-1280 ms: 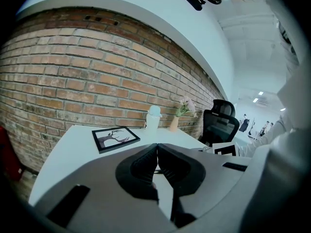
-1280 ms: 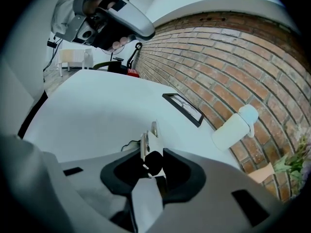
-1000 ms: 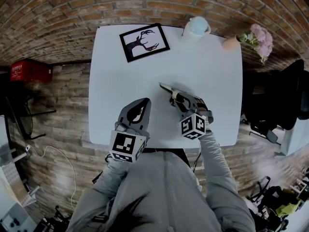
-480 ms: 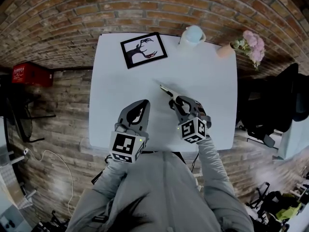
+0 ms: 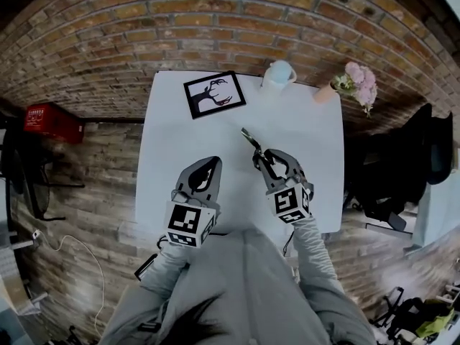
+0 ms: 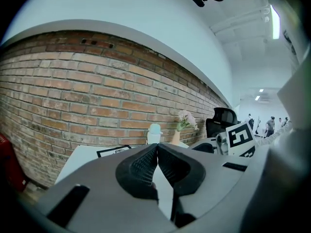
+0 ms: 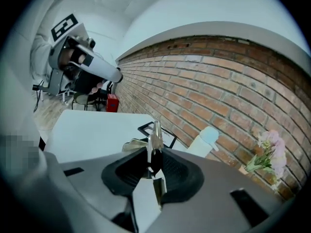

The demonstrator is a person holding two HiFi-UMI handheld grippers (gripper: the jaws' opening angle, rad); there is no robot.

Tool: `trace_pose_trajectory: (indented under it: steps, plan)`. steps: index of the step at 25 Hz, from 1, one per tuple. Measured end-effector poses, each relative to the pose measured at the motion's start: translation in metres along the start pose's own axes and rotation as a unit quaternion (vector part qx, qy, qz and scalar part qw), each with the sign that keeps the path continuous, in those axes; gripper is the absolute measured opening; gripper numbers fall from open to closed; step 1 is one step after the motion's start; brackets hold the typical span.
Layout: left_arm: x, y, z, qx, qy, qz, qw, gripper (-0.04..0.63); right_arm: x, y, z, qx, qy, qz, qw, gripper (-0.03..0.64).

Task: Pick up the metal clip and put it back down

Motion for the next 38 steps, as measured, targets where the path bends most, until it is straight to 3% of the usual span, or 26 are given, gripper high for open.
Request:
trace_pose_trajectory:
  steps: [9, 21, 29, 38]
  plan:
    - [0.000, -0.021, 0.024, 0.028, 0.019, 0.023, 0.9992, 0.026, 0.009, -0.050, 0.048, 0.090, 0.088, -0.010, 0.992, 0.101]
    - [0.014, -0.040, 0.043, 0.051, 0.035, 0.030, 0.9976, 0.026, 0.040, -0.137, 0.082, 0.206, 0.219, -0.014, 0.954, 0.101]
    - [0.011, -0.045, 0.047, 0.057, 0.035, 0.037, 0.9971, 0.026, 0.055, -0.165, 0.070, 0.230, 0.279, -0.022, 0.932, 0.101]
    - [0.004, -0.041, 0.046, 0.054, 0.031, 0.040, 0.9973, 0.026, 0.060, -0.164, 0.076, 0.237, 0.286, -0.023, 0.928, 0.100]
Point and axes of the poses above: the fingertips, and each gripper's own axes: y forward along the fingers, x to its right, z out of its top, the point moved 1 cm from there along -y, backward along the fingers, and after that the axes turned 15 degrees about y, right-handed, at the moved point
